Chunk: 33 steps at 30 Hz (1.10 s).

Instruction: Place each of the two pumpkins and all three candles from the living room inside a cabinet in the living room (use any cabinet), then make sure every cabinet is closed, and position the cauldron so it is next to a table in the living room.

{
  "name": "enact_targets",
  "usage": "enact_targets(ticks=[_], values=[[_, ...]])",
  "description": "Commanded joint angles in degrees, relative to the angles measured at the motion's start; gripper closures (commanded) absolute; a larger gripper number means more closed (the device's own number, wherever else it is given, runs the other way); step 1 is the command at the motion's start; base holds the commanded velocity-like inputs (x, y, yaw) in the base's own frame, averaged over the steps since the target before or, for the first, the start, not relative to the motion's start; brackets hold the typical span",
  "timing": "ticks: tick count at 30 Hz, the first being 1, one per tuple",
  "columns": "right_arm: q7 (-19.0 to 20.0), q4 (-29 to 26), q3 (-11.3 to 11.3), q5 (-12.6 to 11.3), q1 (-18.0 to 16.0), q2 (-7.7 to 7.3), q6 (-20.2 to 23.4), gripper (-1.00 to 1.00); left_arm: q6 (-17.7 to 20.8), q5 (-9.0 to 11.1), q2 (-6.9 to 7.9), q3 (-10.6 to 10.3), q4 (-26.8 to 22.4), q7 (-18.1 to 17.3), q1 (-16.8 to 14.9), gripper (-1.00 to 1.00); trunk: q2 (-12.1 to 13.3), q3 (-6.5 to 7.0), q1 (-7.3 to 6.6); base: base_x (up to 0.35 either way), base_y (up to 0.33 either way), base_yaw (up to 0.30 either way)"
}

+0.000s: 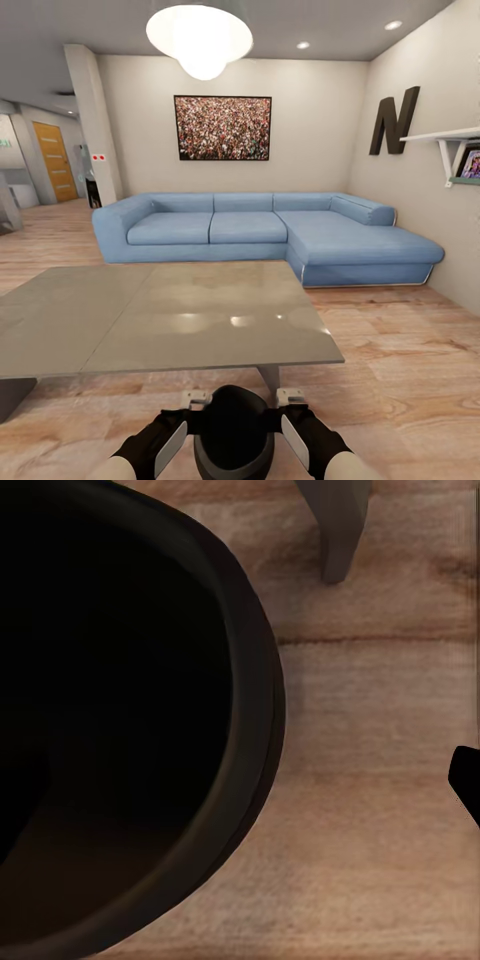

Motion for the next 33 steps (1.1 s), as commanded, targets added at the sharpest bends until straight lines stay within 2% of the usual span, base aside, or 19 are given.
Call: enact_targets(ticks=[1, 11, 33], values=[[-0.5, -0.1, 0.4, -0.6, 0.0, -0.05, 0.3, -1.0, 0.2, 0.6, 0.05, -0.4, -0.1, 0.5, 0.0, -1.0, 0.0, 0.17, -0.04, 0.0, 0.0, 0.0], [-0.5, -0.1, 0.4, -0.6, 0.0, -0.05, 0.3, -1.0, 0.2, 0.6, 0.01, -0.4, 0.2, 0.5, 0.0, -1.0, 0.1, 2.38, -0.29, 0.0, 0.0, 0.0], [-0.8, -0.1, 0.2, -0.6, -0.1, -0.05, 1.3, -1.0, 2.1, 0.9, 0.05, -0.4, 0.6, 0.4, 0.0, -1.0, 8.9, 6.34, -5.1, 0.0, 0.0, 0.0]])
